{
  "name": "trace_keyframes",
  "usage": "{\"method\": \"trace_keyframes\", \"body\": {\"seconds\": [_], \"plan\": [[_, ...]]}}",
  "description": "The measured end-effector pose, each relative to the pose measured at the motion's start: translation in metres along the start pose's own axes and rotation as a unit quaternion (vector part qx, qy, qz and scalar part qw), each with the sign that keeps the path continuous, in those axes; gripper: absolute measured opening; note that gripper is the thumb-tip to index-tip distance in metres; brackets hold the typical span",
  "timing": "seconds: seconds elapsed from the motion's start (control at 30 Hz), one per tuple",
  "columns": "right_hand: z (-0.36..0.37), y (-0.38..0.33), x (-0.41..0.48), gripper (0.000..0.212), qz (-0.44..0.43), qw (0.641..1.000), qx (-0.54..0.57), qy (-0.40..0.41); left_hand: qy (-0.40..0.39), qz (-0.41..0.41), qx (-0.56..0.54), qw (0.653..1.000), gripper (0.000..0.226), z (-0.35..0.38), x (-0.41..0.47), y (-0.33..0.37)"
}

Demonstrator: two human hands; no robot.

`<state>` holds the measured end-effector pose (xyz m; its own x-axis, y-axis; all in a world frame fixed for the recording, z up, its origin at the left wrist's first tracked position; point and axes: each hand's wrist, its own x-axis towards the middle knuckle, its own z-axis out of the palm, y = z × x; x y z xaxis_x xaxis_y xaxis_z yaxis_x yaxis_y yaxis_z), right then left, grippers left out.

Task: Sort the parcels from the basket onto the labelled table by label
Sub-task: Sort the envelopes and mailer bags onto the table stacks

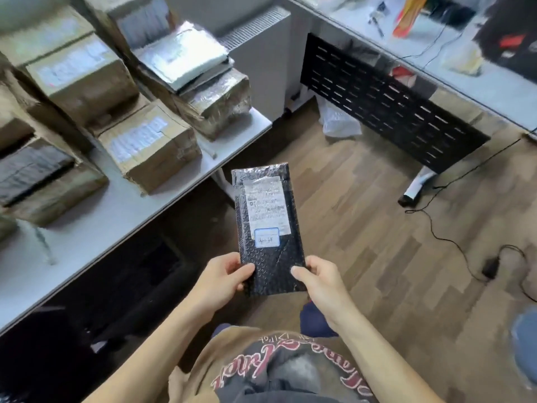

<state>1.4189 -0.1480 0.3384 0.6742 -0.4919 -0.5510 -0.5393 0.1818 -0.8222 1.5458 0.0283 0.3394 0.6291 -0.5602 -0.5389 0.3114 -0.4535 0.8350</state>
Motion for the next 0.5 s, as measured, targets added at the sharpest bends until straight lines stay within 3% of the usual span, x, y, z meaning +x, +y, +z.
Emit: {"method": "trace_keyframes", "body": {"seconds": [0.1, 0.23, 0.4, 0.5], "plan": [[-0.045, -0.033, 0.045, 0.017, -0.033, 0.998, -0.039, -0.028, 0.049, -0.019, -0.025, 0.998, 0.032, 0.032, 0.027, 0.034], [-0.088, -0.077, 0.099, 0.015, -0.058, 0.996, -0.059, -0.040, 0.110, -0.010, -0.067, 0.992, 0.054, 0.068, 0.059, 0.086], [-0.097, -0.113, 0.145, 0.038, -0.062, 0.993, 0.005, -0.096, 0.161, -0.031, -0.232, 0.959, 0.011, 0.090, 0.085, 0.127], [-0.086, -0.131, 0.168, 0.044, -0.045, 0.989, 0.044, -0.131, 0.189, -0.043, -0.325, 0.926, 0.011, 0.093, 0.098, 0.138]]}}
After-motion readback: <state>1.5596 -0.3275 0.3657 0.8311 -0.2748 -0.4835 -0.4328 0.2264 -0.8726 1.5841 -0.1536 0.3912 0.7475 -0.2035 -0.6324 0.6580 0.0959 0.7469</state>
